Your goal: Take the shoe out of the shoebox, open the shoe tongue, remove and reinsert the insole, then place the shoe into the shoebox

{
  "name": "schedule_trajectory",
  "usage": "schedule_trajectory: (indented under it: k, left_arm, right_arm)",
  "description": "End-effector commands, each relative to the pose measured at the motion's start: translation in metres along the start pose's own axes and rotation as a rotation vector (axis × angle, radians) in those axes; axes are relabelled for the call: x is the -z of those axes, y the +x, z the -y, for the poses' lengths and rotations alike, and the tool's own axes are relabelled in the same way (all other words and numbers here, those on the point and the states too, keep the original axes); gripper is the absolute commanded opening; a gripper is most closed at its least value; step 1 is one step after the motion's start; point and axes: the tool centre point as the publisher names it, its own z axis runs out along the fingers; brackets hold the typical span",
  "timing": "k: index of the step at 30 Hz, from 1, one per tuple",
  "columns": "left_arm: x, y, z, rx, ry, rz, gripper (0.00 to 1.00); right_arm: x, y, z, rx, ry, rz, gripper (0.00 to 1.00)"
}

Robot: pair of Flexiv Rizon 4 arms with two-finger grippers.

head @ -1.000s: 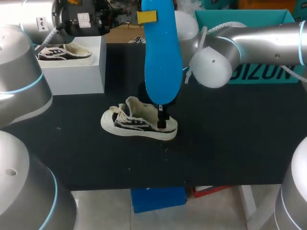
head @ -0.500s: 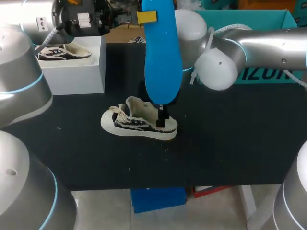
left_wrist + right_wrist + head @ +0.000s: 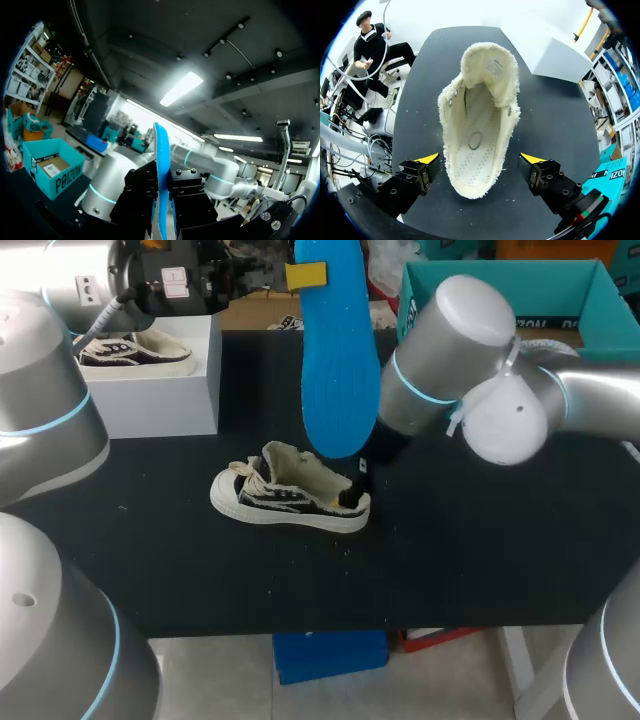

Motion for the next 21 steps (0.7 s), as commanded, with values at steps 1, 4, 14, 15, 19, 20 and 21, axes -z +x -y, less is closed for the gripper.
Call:
schedule_trajectory:
  k: [1,4,14,15,19,20,21]
  left_arm:
    - [0.0,0.0,-0.001,-0.001,0.0,0.001,0.0]
    - [0.0,0.0,-0.001,-0.001,0.0,0.001,0.0]
    - [0.0,0.0,-0.001,-0.001,0.0,0.001,0.0]
    - [0.0,0.0,-0.001,-0.001,0.0,0.001,0.0]
    - [0.0,0.0,-0.001,-0.001,0.0,0.001,0.0]
    - [0.0,0.0,-0.001,-0.001,0.0,0.001,0.0]
    - [0.0,0.0,-0.001,-0.001,0.0,0.001,0.0]
  right_arm:
    - [0.0,0.006,0.01,-0.015,-0.198,0.018,1.0]
    - [-0.002,0.008,0.012,-0.031,-0.25,0.025,1.0]
    - [-0.017,0.013,0.021,-0.1,-0.438,0.057,1.0]
    - [-0.018,0.013,0.022,-0.108,-0.457,0.063,1.0]
    - [-0.022,0.014,0.026,-0.134,-0.525,0.076,1.0]
    - [-0.023,0.014,0.026,-0.138,-0.542,0.077,1.0]
    - [-0.024,0.014,0.027,-0.141,-0.559,0.08,1.0]
